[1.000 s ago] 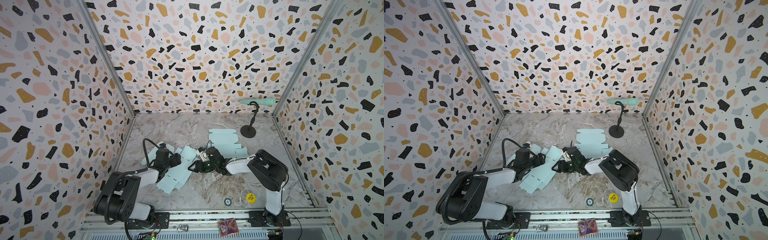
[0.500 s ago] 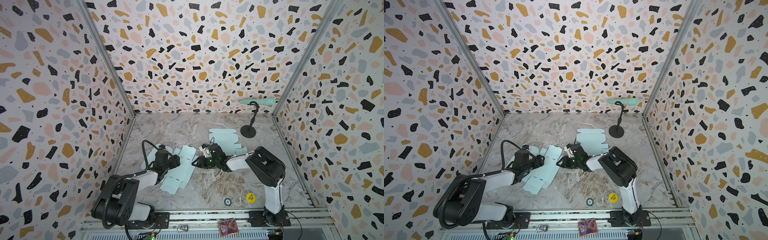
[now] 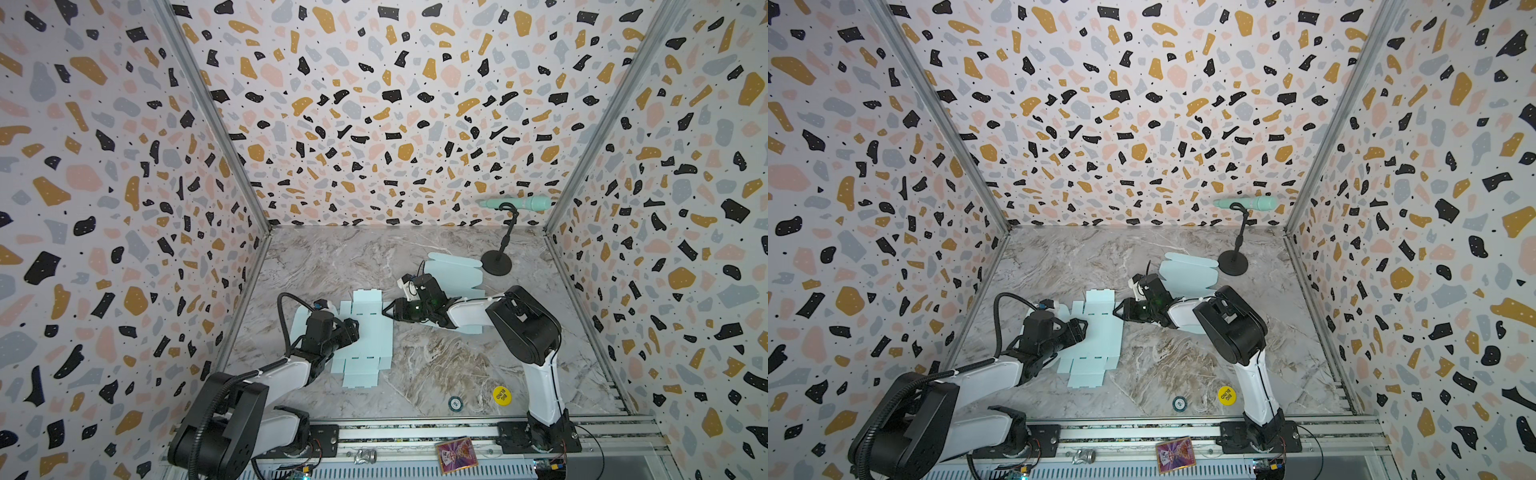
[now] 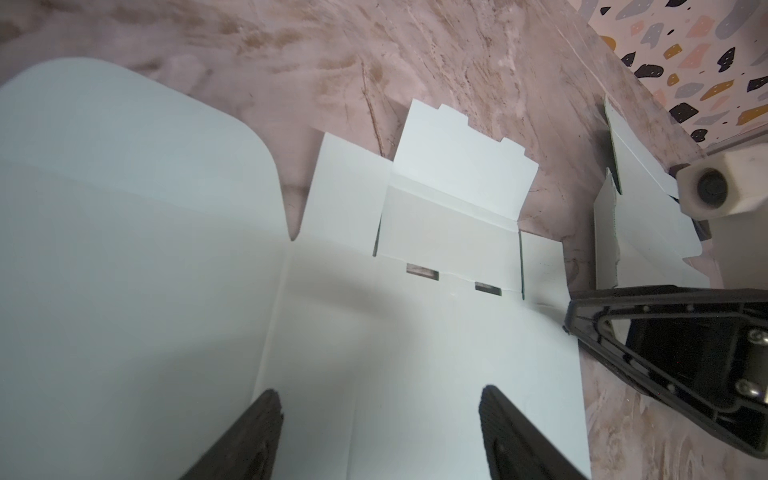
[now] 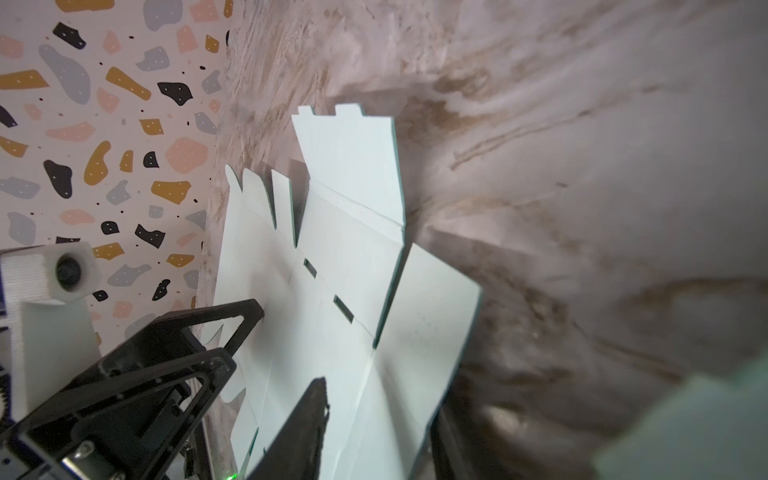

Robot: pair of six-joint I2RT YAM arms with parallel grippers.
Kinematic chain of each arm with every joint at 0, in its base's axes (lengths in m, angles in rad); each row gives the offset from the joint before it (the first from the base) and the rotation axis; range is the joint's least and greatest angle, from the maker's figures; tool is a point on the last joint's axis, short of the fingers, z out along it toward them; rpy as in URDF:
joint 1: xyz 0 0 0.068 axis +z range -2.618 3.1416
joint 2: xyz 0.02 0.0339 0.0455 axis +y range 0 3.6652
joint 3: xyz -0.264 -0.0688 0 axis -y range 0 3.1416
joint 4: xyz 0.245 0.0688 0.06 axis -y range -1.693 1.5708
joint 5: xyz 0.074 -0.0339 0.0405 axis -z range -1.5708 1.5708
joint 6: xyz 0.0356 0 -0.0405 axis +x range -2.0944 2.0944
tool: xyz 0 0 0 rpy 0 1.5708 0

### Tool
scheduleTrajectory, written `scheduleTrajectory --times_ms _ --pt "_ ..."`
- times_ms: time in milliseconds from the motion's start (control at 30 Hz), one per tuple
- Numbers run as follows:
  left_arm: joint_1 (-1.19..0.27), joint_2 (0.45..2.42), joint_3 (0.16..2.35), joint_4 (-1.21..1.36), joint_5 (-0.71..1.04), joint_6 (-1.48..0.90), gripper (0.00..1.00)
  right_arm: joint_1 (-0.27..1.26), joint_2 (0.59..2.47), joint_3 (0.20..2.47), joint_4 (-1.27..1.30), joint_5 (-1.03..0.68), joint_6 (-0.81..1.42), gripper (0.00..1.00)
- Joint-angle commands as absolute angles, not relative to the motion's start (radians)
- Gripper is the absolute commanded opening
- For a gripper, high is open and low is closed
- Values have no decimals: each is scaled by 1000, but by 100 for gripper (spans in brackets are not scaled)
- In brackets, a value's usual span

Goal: Fold the paper box

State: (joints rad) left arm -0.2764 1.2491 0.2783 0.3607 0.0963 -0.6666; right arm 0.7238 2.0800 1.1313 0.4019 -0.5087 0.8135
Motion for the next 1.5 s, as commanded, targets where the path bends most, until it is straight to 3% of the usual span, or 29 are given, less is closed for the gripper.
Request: scheduleTrajectory --times_ms 0,200,367,1133,1467 --pt "-281 1247 251 332 110 -694 76 742 2013 1082 370 -493 825 52" --pt "-282 1259 232 356 107 -697 75 762 1952 954 466 -506 925 62" --pt "-282 1264 228 367 106 -697 74 788 1927 904 492 -505 969 64" --pt "-282 1259 221 373 108 -695 72 804 1976 929 526 -518 988 24" --pt "-282 1259 209 382 110 -695 71 801 1987 948 534 -518 988 25"
